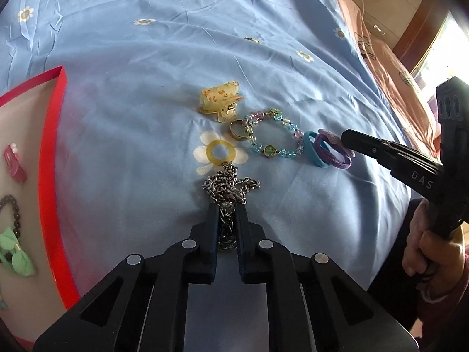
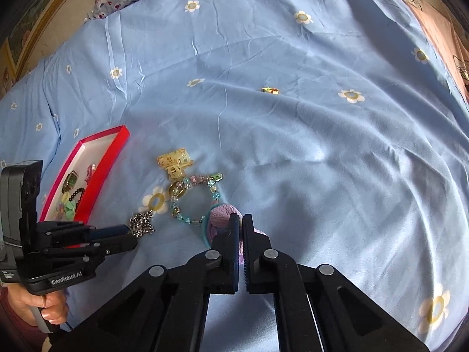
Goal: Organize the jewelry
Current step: 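Grasp the silver chain with the left tool while the right tool grasps the lilac bow hair tie, then carry the silver chain and lilac bow into the red box and open both tools, then move both open tools back over the remaining jewelry, then grasp the yellow butterfly clip with the left tool while the right tool grasps the beaded bracelet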
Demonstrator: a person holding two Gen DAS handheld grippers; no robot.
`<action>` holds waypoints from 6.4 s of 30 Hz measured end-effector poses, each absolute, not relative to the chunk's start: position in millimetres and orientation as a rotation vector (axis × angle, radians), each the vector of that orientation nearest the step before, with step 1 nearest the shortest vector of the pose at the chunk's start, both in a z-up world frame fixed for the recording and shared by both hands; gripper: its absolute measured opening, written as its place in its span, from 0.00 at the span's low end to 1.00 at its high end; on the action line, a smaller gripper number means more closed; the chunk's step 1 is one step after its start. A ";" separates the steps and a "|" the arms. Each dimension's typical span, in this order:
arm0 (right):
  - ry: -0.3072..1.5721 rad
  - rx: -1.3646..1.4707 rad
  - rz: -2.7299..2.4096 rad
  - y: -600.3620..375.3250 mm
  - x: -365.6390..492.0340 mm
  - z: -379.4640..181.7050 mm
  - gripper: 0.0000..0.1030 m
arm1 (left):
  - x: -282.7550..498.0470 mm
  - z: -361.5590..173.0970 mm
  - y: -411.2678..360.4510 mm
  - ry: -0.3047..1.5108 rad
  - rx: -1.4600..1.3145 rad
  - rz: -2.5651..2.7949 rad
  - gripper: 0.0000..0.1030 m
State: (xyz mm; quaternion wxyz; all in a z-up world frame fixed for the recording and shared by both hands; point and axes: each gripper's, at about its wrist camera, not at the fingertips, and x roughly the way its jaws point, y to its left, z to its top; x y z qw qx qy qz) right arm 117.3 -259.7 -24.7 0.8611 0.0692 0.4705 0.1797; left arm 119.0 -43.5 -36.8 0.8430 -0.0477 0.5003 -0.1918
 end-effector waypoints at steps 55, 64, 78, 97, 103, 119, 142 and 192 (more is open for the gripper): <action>0.974 0.116 0.805 -78.9 89.6 17.3 0.05 | 34.2 52.3 139.1 0.769 -0.333 -0.116 0.07; 1.007 0.079 0.892 -31.8 85.5 11.8 0.05 | 29.1 29.9 175.3 0.798 -0.392 -0.055 0.07; 1.068 -0.004 0.919 14.0 84.2 -15.7 0.05 | 27.2 -12.4 215.9 0.868 -0.442 0.051 0.07; 1.085 -0.033 0.912 25.3 84.2 -28.5 0.10 | 29.6 -40.7 223.7 0.949 -0.427 0.121 0.18; 1.086 -0.015 0.915 20.2 83.9 -26.5 0.21 | 27.8 -33.3 220.8 0.938 -0.426 0.129 0.29; 1.039 0.077 0.862 -37.4 78.2 -3.0 0.32 | 23.4 -10.6 187.4 0.911 -0.397 0.085 0.42; 1.031 0.196 0.595 -181.0 91.4 -11.7 0.33 | 51.4 5.2 90.5 0.934 -0.289 -0.092 0.42; 1.066 0.143 0.473 -234.0 166.1 -42.0 0.07 | 223.0 -26.6 -72.9 1.043 -0.023 -0.454 0.39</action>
